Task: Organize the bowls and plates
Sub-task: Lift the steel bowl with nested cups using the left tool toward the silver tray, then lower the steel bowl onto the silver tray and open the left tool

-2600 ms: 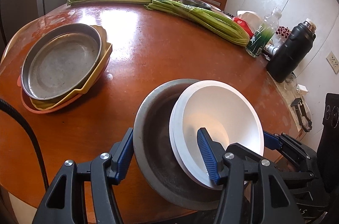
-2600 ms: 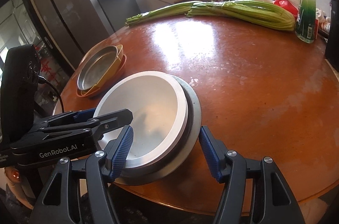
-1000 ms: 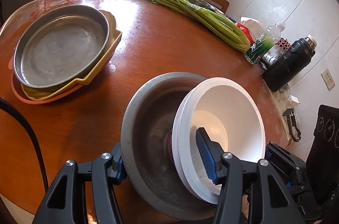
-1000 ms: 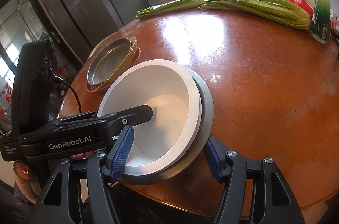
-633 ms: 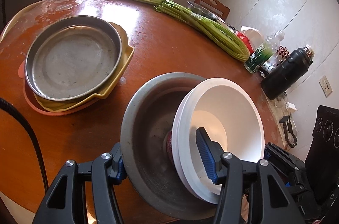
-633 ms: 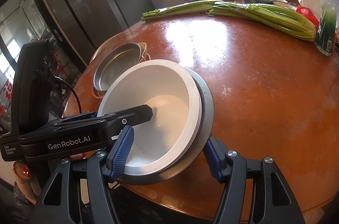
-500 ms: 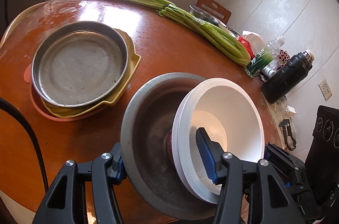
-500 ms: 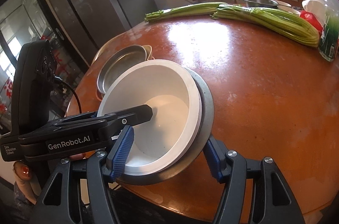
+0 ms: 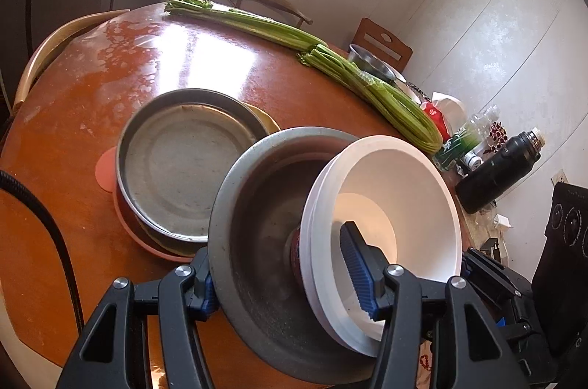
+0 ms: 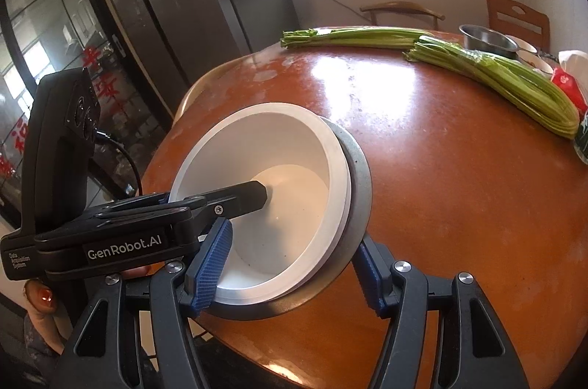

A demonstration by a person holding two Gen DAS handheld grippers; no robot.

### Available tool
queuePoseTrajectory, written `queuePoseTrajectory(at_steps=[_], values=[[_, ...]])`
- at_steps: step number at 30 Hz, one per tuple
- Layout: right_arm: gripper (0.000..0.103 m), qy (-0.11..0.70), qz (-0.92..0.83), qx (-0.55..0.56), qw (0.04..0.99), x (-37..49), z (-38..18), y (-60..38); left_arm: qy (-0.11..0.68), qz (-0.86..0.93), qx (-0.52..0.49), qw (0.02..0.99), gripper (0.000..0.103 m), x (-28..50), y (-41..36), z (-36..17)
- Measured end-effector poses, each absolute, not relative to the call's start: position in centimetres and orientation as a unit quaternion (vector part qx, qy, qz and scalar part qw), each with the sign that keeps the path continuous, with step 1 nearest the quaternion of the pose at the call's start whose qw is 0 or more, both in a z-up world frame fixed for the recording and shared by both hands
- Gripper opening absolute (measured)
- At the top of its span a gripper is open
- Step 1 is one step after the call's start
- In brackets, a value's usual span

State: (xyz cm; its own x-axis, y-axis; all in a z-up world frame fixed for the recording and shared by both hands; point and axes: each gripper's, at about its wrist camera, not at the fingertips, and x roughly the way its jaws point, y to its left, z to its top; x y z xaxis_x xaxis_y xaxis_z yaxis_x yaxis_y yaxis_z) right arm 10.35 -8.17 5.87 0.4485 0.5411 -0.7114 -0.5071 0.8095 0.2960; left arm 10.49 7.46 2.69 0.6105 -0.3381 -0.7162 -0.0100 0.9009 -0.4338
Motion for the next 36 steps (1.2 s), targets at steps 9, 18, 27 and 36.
queuePoseTrajectory(at_steps=[9, 18, 27, 36], values=[[0.066, 0.426, 0.328, 0.013, 0.843, 12.5, 6.5, -4.4, 0.427, -0.073, -0.207, 0.877, 0.057, 12.0, 11.4, 3.7], [0.066, 0.429, 0.339, 0.004, 0.838, 14.5, 6.6, -1.5, 0.425, -0.063, -0.214, 0.877, 0.057, 13.4, 14.1, 3.8], [0.066, 0.439, 0.339, -0.005, 0.832, 15.4, 5.6, 0.2, 0.433, -0.054, -0.222, 0.872, 0.057, 14.3, 15.4, 2.5], [0.066, 0.449, 0.333, -0.011, 0.829, 16.0, 4.4, 0.8, 0.44, -0.051, -0.22, 0.869, 0.057, 15.1, 15.8, 1.2]])
